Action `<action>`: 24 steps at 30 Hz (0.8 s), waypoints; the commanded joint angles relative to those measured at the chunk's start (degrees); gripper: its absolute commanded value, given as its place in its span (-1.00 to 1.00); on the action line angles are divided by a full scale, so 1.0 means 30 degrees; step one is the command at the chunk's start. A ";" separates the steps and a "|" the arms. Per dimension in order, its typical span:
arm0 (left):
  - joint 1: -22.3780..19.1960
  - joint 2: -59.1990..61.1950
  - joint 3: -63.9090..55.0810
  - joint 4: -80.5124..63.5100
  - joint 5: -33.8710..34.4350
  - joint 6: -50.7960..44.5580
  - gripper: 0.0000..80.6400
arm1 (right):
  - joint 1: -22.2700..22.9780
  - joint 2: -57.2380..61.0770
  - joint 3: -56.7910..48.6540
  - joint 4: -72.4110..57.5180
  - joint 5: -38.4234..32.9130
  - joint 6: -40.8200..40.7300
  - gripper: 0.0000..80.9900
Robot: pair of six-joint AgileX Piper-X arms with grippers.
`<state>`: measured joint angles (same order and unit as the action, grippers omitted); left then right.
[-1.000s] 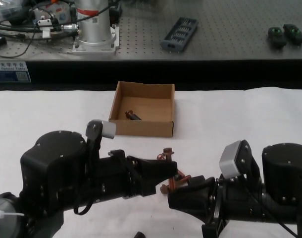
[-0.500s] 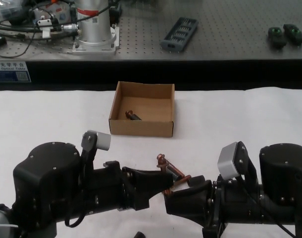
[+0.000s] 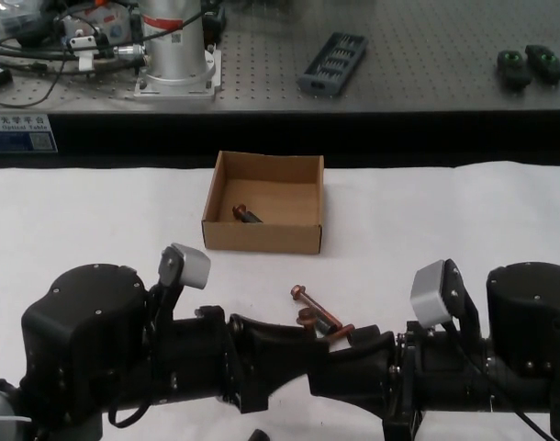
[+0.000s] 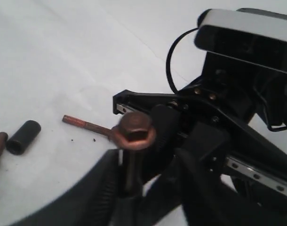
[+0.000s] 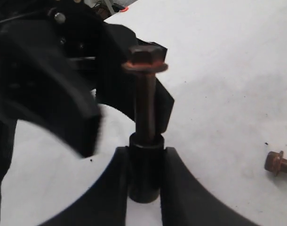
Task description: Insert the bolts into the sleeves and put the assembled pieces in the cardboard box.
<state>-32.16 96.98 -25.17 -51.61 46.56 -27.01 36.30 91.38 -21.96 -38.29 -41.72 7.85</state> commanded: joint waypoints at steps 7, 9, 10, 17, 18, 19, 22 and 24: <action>0.0166 -0.0130 -0.0250 -0.0473 -0.0514 0.1042 0.33 | -0.0322 -0.0482 -0.0756 -0.0888 0.0735 0.0232 -0.94; 0.0569 -0.0479 -0.0441 -0.0470 -0.1363 0.1300 0.33 | -0.0322 -0.0712 -0.1169 -0.0591 0.0735 0.0232 -0.94; 0.0929 -0.0778 -0.0464 -0.0400 -0.2020 0.1706 0.33 | -0.0375 -0.0777 -0.1511 -0.0395 0.0796 0.0232 -0.94; 0.4620 -0.4516 -0.0459 0.3579 -0.4786 0.4531 0.33 | -0.1650 0.0257 -0.6606 0.5590 0.0807 -0.2421 -0.94; 0.4993 -0.5132 -0.0459 0.4334 -0.4786 0.4742 0.33 | -0.1874 0.0637 -0.7490 0.5998 0.0761 -0.2615 -0.94; 0.5377 -0.5895 -0.0459 0.5333 -0.4786 0.4987 0.33 | -0.2084 0.1131 -0.8314 0.6110 0.0720 -0.2615 -0.94; 0.5866 -0.8016 -0.0459 0.8254 -0.4705 0.6124 0.20 | -0.2584 0.2694 -1.0739 0.6097 0.0721 -0.1953 -0.94; 0.5861 -0.9400 -0.0459 1.0331 -0.4705 0.6659 0.07 | -0.2781 0.3979 -1.2217 0.6183 0.0721 -0.1016 -0.94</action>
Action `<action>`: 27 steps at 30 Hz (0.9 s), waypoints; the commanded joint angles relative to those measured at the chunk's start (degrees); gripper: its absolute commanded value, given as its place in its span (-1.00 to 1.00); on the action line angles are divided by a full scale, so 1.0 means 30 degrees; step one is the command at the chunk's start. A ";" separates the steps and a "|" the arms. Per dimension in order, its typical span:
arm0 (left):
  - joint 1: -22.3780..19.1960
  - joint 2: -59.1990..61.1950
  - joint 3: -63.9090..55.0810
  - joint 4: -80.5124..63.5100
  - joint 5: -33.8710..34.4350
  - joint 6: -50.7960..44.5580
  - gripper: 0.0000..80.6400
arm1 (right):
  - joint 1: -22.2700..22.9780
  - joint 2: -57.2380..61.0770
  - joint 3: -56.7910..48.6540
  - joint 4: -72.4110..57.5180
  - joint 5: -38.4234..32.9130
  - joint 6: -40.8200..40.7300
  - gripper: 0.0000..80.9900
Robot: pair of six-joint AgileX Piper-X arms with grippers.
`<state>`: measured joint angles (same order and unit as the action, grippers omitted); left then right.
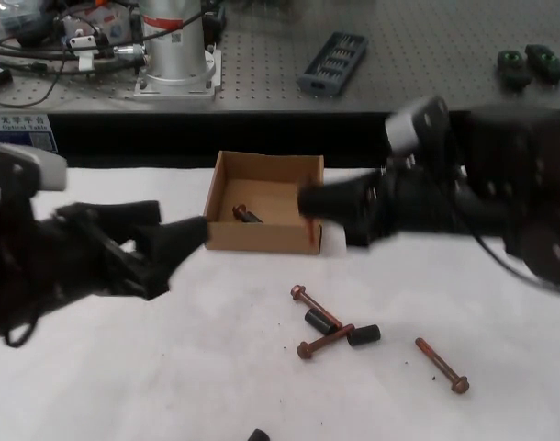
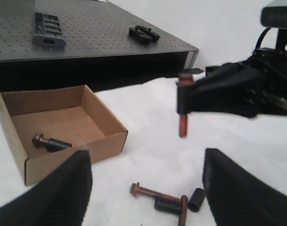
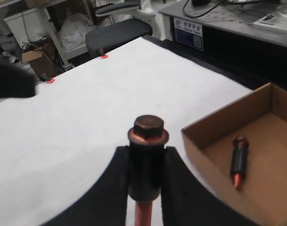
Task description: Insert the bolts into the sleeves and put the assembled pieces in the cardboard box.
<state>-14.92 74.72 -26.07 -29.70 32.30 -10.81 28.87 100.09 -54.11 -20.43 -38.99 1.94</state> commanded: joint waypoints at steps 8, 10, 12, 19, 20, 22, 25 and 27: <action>0.0050 -0.6097 -0.0157 1.0140 -0.0055 0.1321 -0.12 | -0.0367 0.5469 -0.7967 0.3159 0.0389 0.2149 -0.94; 0.0050 -0.7020 -0.0157 1.1424 -0.0055 0.1321 -0.12 | -0.0407 0.6452 -0.9370 0.4213 0.0467 0.2487 -0.94; 0.0050 -0.7821 -0.0157 1.2444 -0.0055 0.1321 -0.12 | -0.0465 0.7170 -1.0551 0.5027 0.1013 0.2679 -0.94; 0.0050 -1.0276 -0.0157 1.5115 -0.0129 0.1321 -0.12 | -0.0551 0.8077 -1.2032 0.6236 0.2397 0.2925 -0.65; 0.0050 -1.0577 -0.0157 1.5373 -0.0129 0.1321 -0.12 | -0.0537 0.8077 -1.2032 0.6230 0.2397 0.2925 -0.42; 0.0050 -1.1080 -0.0157 1.5646 -0.0037 0.1321 -0.12 | -0.0537 0.8077 -1.2032 0.6267 0.3306 0.3101 0.03; -0.0029 -1.1500 -0.0157 1.5751 0.0418 0.1321 -0.12 | -0.0614 0.7976 -1.2032 0.6573 0.3929 0.4447 0.18; -0.0337 -1.1555 -0.0157 1.5751 0.0525 0.1367 -0.12 | -0.0716 0.7538 -1.2007 0.7885 0.3296 0.4937 0.01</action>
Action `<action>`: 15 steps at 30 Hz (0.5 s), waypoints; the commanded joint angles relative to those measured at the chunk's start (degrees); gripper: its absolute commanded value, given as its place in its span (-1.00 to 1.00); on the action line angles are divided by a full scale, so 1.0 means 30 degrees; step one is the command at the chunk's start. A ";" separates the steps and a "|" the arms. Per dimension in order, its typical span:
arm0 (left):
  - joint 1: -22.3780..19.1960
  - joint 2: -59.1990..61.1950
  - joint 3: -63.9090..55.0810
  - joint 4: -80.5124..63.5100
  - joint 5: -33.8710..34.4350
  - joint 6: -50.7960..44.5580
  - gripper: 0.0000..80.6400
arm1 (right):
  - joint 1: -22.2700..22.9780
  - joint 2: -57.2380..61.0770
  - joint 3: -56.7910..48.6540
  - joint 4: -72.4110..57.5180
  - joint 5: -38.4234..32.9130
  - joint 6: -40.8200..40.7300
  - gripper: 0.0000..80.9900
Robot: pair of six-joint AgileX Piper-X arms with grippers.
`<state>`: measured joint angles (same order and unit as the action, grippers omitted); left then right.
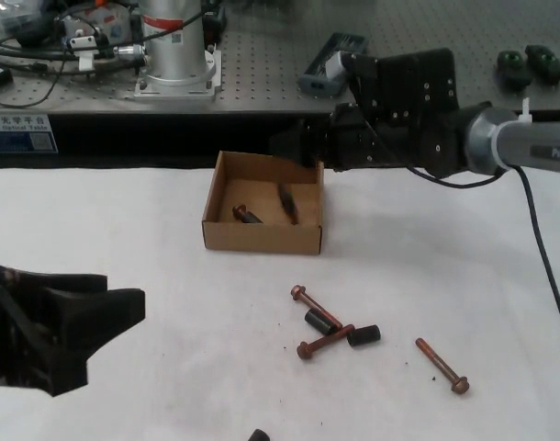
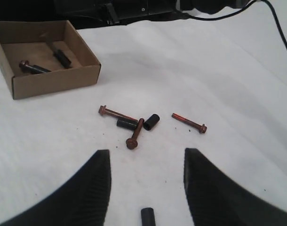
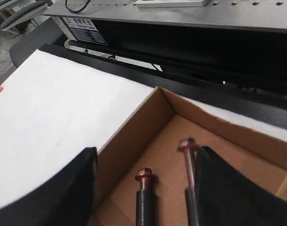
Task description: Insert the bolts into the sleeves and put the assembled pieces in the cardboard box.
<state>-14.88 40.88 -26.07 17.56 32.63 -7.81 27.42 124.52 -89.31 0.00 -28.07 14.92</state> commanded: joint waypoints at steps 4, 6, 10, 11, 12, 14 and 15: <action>-0.1319 -0.0025 -0.0157 0.0026 -0.0540 0.1239 -0.12 | -0.0243 -0.2289 -0.0259 0.6283 -0.0728 -0.1412 -0.17; -0.1853 0.0399 -0.0157 -0.0026 -0.1587 0.1342 -0.12 | -0.0190 -0.3189 -0.0259 0.9446 0.0251 -0.3563 -0.17; -0.2629 0.1975 -0.0157 -0.0780 -0.1812 0.1296 -0.12 | -0.0181 -0.4650 0.0548 1.2320 0.1042 -0.5383 -0.17; -0.2823 0.2439 -0.0157 -0.1046 -0.1812 0.1296 -0.12 | -0.0181 -0.4994 0.1148 1.2179 0.1040 -0.5376 -0.17; -0.3021 0.2866 -0.0157 -0.1259 -0.1812 0.1296 -0.12 | -0.0232 -0.5478 0.1863 1.1780 0.1040 -0.5376 -0.17; -0.3309 0.3617 -0.0157 -0.1788 -0.1889 0.1296 -0.12 | -0.0235 -0.6448 0.3260 1.0761 0.1040 -0.5148 -0.17; -0.3459 0.4007 -0.0157 -0.2063 -0.2068 0.1296 -0.12 | -0.0235 -0.6950 0.4060 1.0344 0.1040 -0.4973 -0.17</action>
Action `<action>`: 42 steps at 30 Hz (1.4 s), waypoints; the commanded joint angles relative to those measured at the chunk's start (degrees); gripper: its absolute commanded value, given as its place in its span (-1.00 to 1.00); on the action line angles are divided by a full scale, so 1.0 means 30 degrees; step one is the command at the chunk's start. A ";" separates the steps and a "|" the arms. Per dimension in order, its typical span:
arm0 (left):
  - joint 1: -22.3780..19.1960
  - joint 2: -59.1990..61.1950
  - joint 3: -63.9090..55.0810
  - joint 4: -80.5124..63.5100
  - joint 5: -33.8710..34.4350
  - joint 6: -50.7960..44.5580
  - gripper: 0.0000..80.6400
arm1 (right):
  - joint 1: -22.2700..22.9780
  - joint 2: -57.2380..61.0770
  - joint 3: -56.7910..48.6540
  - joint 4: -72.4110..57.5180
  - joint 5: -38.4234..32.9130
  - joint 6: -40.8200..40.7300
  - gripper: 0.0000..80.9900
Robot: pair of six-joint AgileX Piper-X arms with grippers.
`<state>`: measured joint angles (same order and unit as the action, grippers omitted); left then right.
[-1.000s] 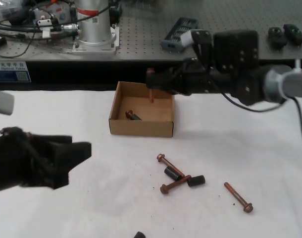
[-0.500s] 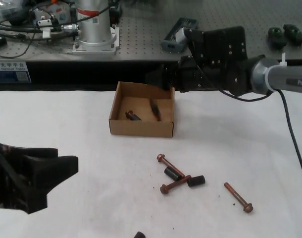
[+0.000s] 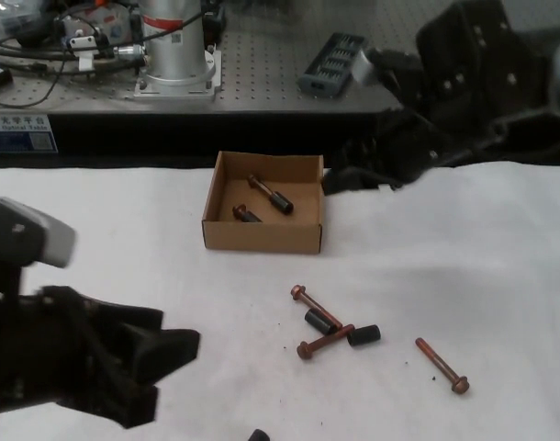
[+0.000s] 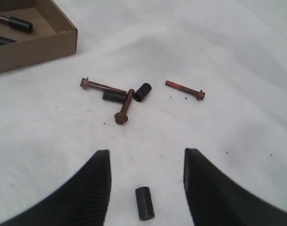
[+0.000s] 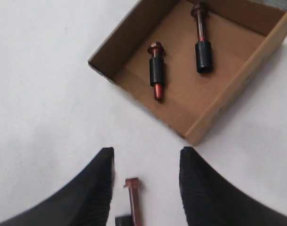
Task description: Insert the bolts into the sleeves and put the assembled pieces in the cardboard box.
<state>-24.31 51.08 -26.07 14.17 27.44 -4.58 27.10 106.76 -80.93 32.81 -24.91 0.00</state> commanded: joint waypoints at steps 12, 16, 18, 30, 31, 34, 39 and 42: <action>-0.1474 0.4574 -0.1386 -0.2469 -0.0944 0.1045 -0.12 | 0.0034 -0.6883 0.9897 -0.6353 -0.0011 0.2130 -0.17; -0.1924 0.5556 -0.2207 -0.2469 -0.0944 0.1045 -0.12 | -0.0127 -0.6419 1.0671 -0.5979 -0.0011 0.3045 -0.17; -0.2227 0.6003 -0.2555 -0.2469 -0.0944 0.0815 -0.12 | -0.0145 -0.6187 1.0910 -0.5217 -0.0011 0.3703 -0.17; -0.3451 0.8609 -0.2750 -0.3228 -0.0940 0.0259 -0.12 | 0.0134 -0.6328 1.1150 -0.4476 0.2100 0.3553 -0.43; -0.3451 0.8768 -0.2750 -0.3389 -0.0940 0.0040 -0.12 | 0.0134 -0.6328 1.1150 -0.4414 0.2100 0.3402 -0.43; -0.3451 0.9120 -0.2980 -0.3460 -0.0940 0.0007 -0.12 | 0.0134 -0.6328 1.1150 -0.3581 0.2841 0.2798 -0.43; -0.3451 0.9204 -0.3378 -0.3460 -0.0940 0.0007 -0.12 | 0.0134 -0.6328 1.1478 -0.2975 0.3468 0.2122 -0.43; -0.3451 0.9223 -0.3484 -0.3620 -0.1101 0.0007 -0.12 | 0.0134 -0.6328 1.1792 -0.3639 0.2231 0.2122 -0.43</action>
<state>-34.36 78.74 -35.57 4.93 25.05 -3.44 27.37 88.04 -46.10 22.85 -15.75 6.97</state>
